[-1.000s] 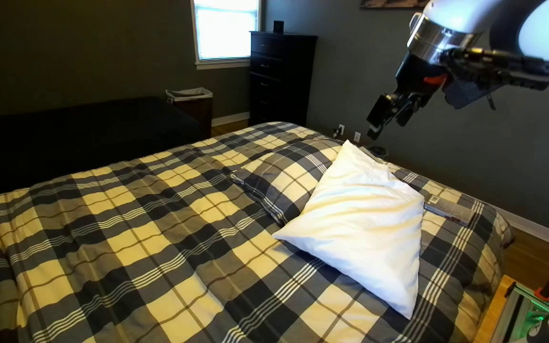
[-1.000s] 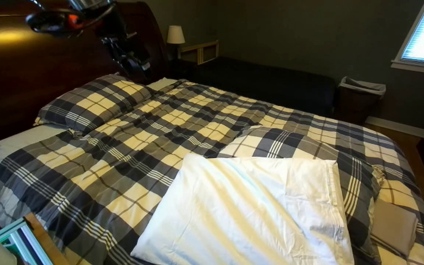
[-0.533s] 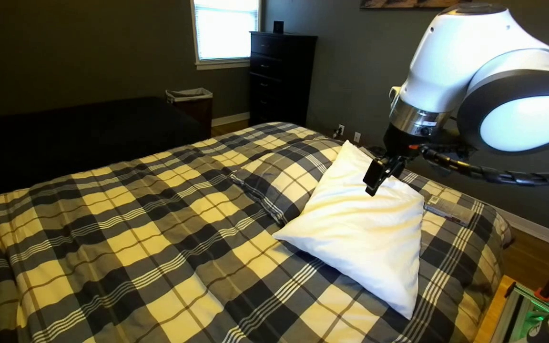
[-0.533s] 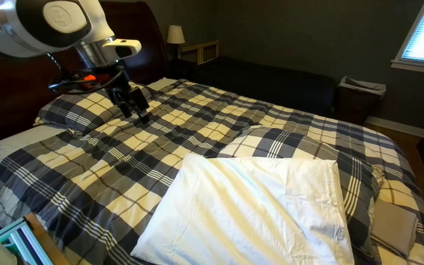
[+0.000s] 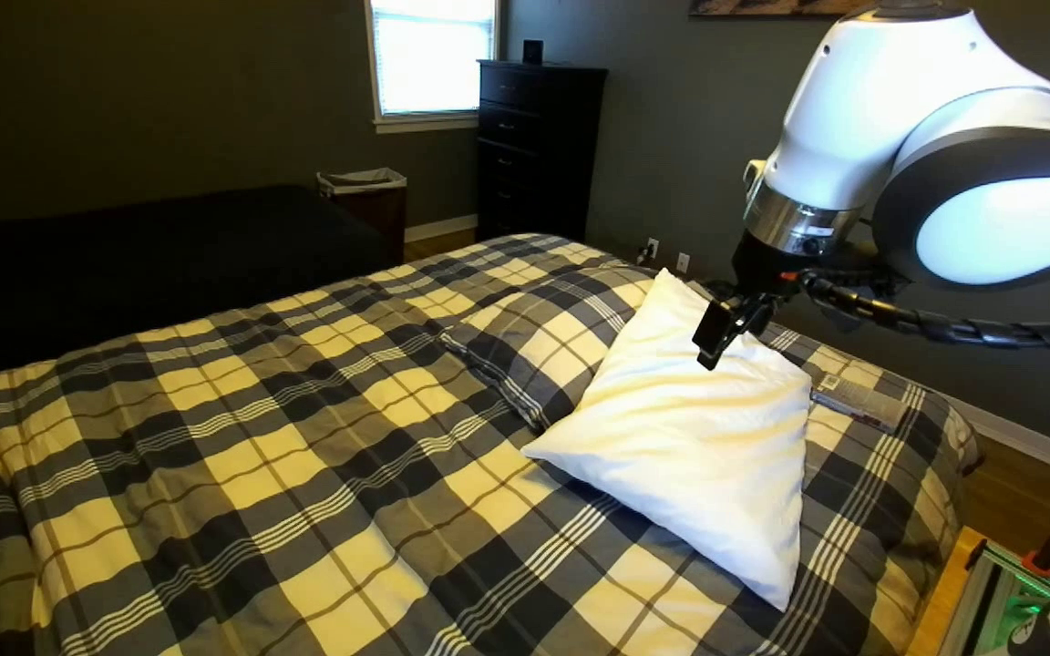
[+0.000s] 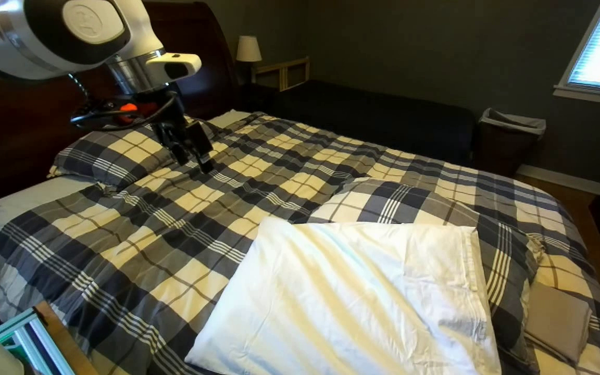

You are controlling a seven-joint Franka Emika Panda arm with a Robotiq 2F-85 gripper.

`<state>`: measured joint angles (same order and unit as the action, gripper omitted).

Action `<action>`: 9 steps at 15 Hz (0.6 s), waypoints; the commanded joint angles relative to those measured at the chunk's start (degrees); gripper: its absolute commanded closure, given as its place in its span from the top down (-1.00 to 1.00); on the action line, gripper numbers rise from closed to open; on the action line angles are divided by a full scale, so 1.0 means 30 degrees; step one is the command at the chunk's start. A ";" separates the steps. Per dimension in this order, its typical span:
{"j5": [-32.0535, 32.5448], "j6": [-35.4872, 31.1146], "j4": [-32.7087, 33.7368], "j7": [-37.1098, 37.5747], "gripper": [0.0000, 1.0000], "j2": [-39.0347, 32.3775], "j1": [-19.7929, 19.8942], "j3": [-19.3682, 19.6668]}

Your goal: Move the pillow

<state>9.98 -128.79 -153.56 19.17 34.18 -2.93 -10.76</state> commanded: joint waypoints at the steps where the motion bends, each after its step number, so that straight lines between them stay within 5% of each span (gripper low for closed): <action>1: 0.1009 -0.0902 -0.0394 0.0822 1.00 -0.2160 0.1162 -0.0649; 9: 0.6945 -0.4755 -0.0674 0.5394 1.00 -0.8892 0.2785 -0.1661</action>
<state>23.78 -137.82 -156.37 28.13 15.61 3.94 -14.53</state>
